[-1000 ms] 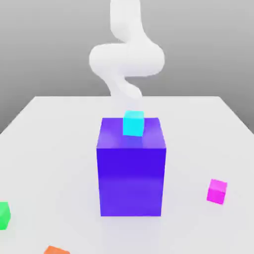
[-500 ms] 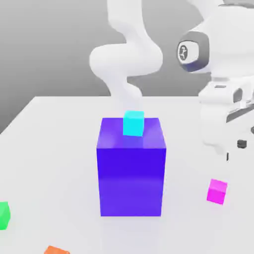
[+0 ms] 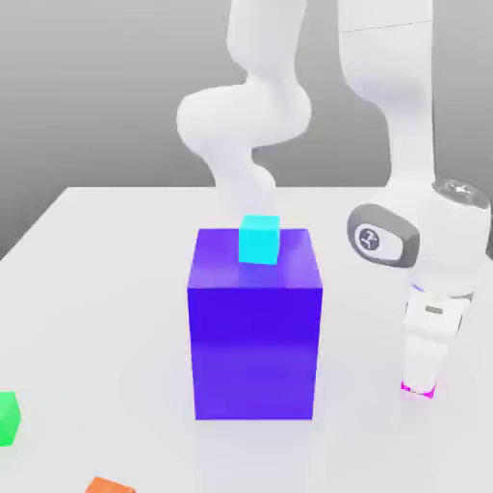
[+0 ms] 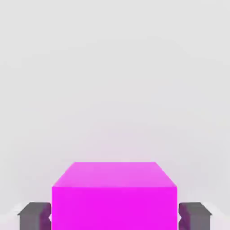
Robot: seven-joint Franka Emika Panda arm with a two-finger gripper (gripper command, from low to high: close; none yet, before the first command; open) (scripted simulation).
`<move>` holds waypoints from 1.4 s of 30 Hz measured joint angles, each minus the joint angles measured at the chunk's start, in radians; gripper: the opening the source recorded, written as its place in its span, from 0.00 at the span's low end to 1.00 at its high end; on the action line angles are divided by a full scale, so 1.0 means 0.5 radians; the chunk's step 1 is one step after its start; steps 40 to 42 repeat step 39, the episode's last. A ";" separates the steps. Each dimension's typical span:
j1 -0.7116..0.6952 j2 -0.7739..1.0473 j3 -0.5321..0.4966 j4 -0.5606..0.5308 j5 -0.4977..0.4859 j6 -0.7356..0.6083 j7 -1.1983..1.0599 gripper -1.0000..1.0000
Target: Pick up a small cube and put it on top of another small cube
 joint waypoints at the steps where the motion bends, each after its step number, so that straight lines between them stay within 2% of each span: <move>1: 0.000 0.000 0.000 0.000 -0.002 0.000 0.002 0.00; 5: -0.058 -0.111 0.073 -0.024 0.061 -0.088 -0.048 0.00; 10: -0.162 -0.425 0.199 -0.047 0.346 -0.336 -0.250 0.00; 17: -0.656 -0.396 -0.119 0.246 0.621 -0.542 -0.652 0.00; 30: -1.392 -0.327 -0.712 0.503 0.783 -0.782 -1.204 0.00; 33: -1.579 -0.206 -0.833 0.582 0.826 -0.789 -1.348 0.00; 35: -1.760 0.015 -0.832 0.679 0.938 -0.701 -1.491 0.00; 36: -1.813 0.086 -0.820 0.706 0.974 -0.665 -1.532 1.00; 42: -1.813 0.086 -0.820 0.706 0.974 -0.665 -1.532 1.00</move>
